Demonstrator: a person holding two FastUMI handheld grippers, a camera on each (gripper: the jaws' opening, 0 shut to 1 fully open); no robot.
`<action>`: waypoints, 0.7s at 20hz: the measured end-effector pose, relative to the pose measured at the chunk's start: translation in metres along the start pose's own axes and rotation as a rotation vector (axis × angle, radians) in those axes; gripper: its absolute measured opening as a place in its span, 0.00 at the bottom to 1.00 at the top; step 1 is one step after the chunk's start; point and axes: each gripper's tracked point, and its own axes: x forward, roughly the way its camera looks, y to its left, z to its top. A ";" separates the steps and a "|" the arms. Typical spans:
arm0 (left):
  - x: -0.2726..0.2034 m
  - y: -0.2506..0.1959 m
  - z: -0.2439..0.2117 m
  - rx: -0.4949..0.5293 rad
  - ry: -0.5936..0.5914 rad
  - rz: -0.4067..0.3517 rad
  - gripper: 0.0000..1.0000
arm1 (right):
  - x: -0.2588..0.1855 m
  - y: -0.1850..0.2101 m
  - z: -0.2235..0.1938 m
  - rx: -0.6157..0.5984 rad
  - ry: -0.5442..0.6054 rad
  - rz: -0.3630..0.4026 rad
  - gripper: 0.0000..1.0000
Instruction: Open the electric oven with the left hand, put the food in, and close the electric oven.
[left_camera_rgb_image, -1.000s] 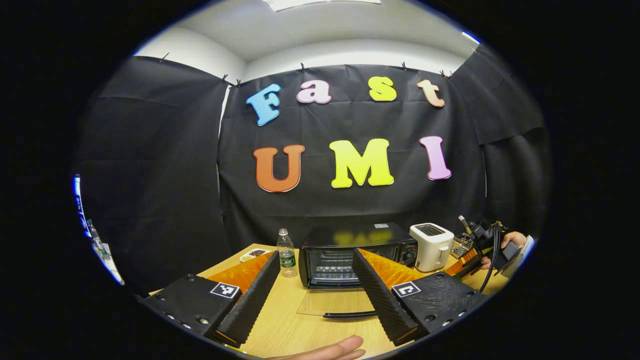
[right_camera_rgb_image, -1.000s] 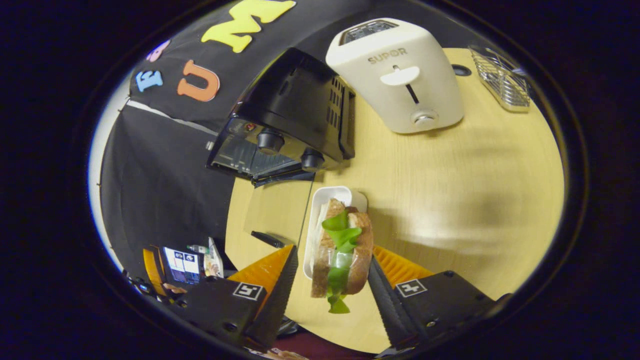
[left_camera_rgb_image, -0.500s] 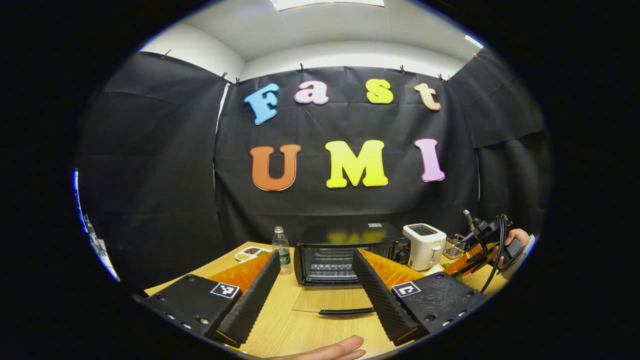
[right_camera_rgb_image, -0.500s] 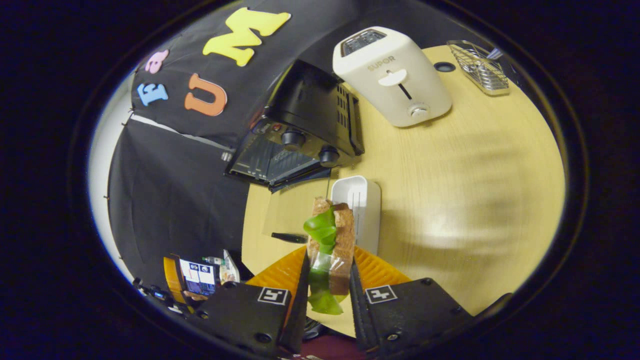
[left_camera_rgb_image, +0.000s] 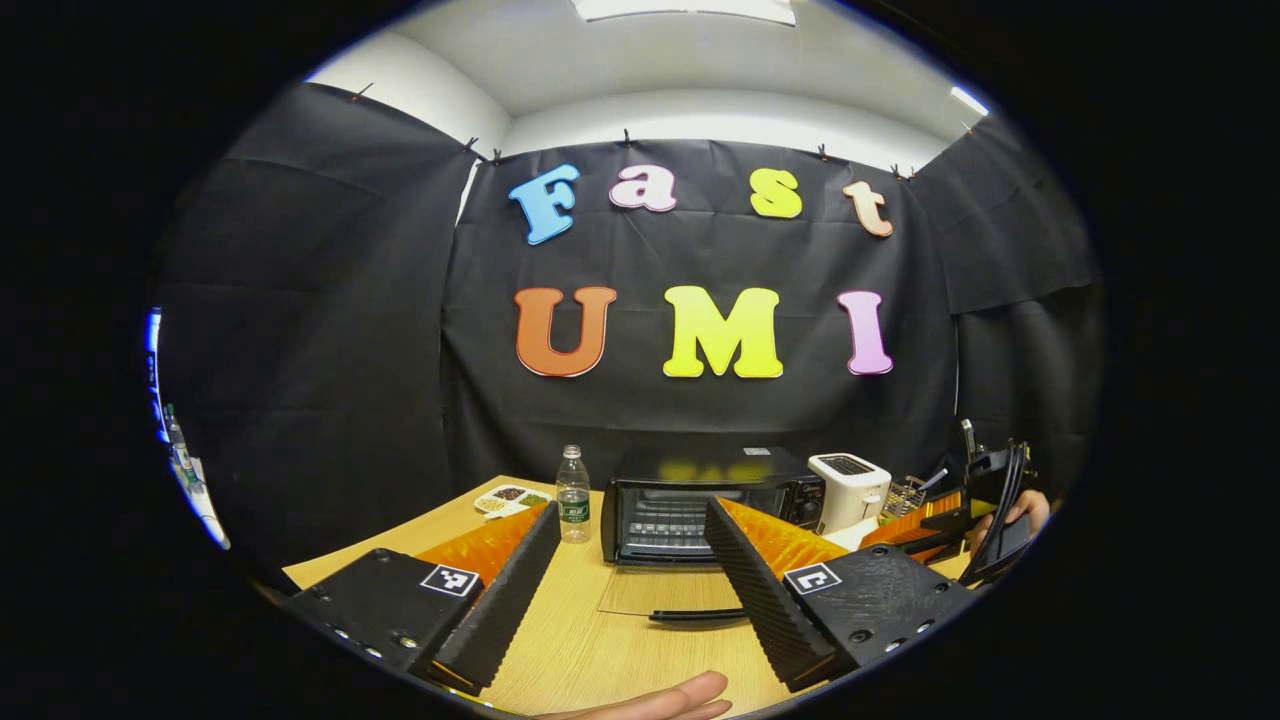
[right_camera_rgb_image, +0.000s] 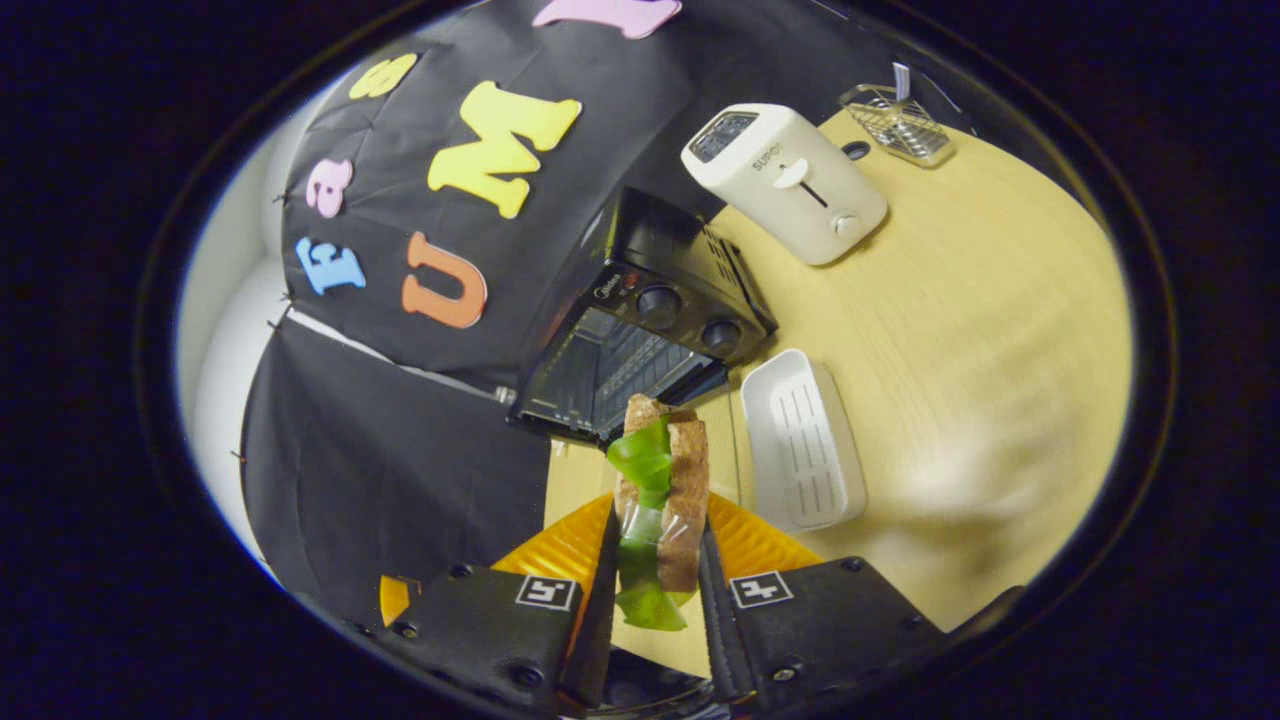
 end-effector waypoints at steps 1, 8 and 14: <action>-0.003 0.005 -0.001 -0.009 0.004 0.001 0.95 | 0.006 0.007 -0.005 0.043 -0.042 0.019 0.42; -0.020 0.032 -0.001 -0.014 -0.008 -0.006 0.94 | 0.053 0.041 -0.022 0.204 -0.355 0.122 0.42; -0.028 0.055 -0.002 -0.035 -0.020 0.000 0.94 | 0.106 0.069 -0.022 0.155 -0.554 0.114 0.42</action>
